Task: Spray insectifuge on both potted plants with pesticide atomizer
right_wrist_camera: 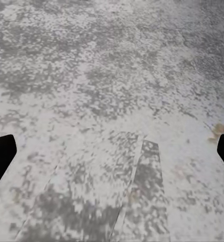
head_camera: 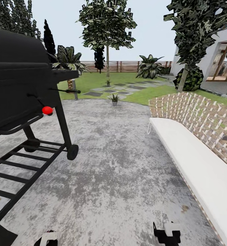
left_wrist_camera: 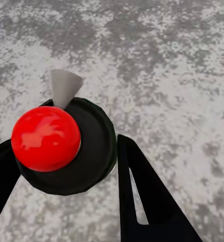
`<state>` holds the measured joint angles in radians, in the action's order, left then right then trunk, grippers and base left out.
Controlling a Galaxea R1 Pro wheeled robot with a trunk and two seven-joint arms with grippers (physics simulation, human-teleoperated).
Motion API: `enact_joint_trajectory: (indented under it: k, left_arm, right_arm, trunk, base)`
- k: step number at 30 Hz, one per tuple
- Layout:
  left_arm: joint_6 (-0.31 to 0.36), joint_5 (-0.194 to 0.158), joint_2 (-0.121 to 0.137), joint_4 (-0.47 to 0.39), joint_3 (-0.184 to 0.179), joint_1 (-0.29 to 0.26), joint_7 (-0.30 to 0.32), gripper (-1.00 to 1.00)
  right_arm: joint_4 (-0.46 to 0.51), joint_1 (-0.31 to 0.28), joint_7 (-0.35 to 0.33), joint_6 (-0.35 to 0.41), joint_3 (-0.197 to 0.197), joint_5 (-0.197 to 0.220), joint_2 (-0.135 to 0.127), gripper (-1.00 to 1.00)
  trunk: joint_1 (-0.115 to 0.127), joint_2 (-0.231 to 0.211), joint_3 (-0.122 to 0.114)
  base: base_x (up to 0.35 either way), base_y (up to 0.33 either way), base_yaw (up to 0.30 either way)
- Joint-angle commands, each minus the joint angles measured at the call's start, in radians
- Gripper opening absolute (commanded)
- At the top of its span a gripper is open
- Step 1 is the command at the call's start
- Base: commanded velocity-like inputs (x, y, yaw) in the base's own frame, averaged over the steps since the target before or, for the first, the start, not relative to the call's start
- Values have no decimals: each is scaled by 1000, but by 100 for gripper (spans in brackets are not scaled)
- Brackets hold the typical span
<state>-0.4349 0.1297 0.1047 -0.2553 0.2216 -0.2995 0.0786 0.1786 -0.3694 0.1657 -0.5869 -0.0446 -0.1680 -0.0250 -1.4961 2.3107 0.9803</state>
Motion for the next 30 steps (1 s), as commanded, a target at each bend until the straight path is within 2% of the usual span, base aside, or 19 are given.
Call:
enact_joint_trajectory:
  k: [1,5,16,30]
  left_arm:
    - [-3,9,0,1,8,-1,3,-100]
    - [-3,8,0,1,8,-1,3,-100]
    - [-5,9,0,1,8,-1,3,-100]
    - [-5,7,0,1,8,-1,3,-100]
  right_arm:
    - [-1,0,6,-2,-4,-10,0,100]
    - [-2,0,6,-2,-4,-10,0,100]
    - [-2,0,6,-2,-5,-10,0,100]
    - [-2,0,5,-2,-6,-10,1,100]
  trunk:
    - [0,0,1]
    - [0,0,1]
    - [0,0,1]
    - [0,0,1]
  base:
    - [340,0,0]
    - [340,0,-95]
    - [340,0,-231]
    - [340,0,-13]
